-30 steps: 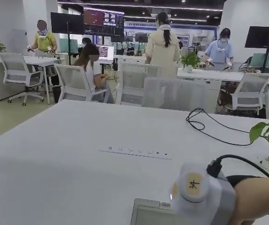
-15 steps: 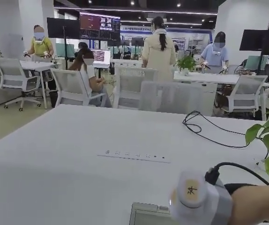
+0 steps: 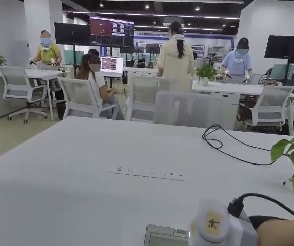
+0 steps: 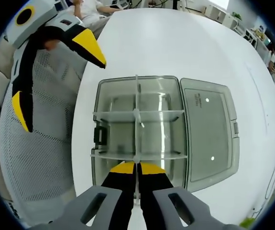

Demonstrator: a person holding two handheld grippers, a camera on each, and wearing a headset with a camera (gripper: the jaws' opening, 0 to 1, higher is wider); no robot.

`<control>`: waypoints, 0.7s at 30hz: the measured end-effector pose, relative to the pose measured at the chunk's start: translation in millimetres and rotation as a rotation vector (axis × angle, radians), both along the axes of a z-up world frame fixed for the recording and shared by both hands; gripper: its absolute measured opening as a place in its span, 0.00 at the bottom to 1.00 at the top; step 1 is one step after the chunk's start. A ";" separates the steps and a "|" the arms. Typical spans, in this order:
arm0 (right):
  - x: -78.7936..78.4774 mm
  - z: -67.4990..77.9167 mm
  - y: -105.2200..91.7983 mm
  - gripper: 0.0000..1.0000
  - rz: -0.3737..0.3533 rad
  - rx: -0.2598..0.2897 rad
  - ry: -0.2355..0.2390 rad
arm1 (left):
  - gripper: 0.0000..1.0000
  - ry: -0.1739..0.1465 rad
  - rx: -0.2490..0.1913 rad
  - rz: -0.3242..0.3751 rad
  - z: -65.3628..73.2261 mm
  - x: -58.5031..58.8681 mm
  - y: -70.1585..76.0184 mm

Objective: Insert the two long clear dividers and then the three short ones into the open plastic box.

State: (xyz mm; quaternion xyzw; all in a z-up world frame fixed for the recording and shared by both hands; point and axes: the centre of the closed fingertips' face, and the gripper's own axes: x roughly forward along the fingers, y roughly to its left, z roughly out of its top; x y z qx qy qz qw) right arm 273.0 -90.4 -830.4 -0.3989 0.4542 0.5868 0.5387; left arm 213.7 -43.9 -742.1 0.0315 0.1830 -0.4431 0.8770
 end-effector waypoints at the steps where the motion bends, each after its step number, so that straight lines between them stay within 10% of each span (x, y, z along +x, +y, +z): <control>1: -0.5 -1.9 0.0 0.03 -0.001 0.002 -0.002 | 0.64 0.000 0.003 0.002 -0.5 0.4 0.6; 21: -0.2 -5.9 2.4 0.07 -0.057 0.057 -0.028 | 0.64 0.007 0.037 0.020 -5.7 3.9 8.0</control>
